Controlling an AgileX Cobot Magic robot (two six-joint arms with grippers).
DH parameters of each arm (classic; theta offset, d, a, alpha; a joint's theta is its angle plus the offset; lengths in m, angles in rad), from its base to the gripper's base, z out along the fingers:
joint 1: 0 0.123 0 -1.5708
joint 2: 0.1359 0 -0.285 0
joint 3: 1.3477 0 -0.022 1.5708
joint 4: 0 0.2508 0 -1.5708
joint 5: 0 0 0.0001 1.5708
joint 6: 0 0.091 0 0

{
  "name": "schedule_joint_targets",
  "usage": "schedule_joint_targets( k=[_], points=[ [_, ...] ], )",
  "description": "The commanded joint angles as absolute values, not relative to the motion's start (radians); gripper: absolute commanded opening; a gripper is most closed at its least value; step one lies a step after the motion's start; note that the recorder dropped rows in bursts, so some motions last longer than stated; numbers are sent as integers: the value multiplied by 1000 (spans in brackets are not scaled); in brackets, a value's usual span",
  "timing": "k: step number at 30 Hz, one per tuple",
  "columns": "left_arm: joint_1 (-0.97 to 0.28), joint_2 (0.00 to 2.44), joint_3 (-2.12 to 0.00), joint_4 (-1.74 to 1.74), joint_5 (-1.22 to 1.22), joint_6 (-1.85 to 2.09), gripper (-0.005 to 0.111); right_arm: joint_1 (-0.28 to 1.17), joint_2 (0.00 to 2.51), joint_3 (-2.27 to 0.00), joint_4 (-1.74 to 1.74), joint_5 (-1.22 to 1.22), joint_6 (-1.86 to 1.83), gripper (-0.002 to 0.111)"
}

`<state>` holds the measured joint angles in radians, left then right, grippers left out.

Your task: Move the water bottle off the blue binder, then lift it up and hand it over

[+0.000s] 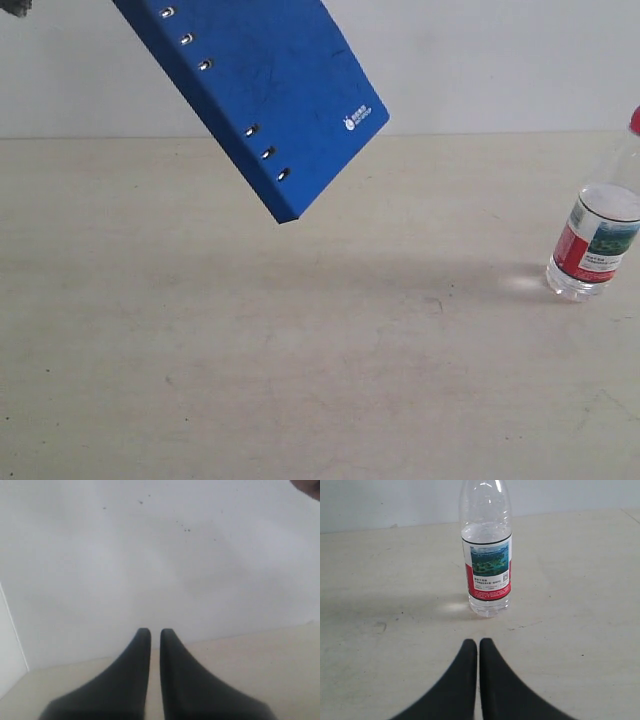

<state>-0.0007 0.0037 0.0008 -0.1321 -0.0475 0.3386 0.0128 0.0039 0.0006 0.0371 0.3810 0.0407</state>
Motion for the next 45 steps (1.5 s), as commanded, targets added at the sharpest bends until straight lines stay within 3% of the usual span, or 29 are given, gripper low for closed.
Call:
schedule_joint_targets(
  k=[1,4,12,45],
  points=[
    [-17,0,0,-255,132,413,7,10,0,0,39,372,42,0],
    [-22,0,0,-250,335,331,7,10,0,0,39,372,44,0],
    [-22,0,0,-246,339,-23,7,10,0,0,39,372,44,0],
    [-22,0,0,-109,337,61,7,10,0,0,39,372,44,0]
  ],
)
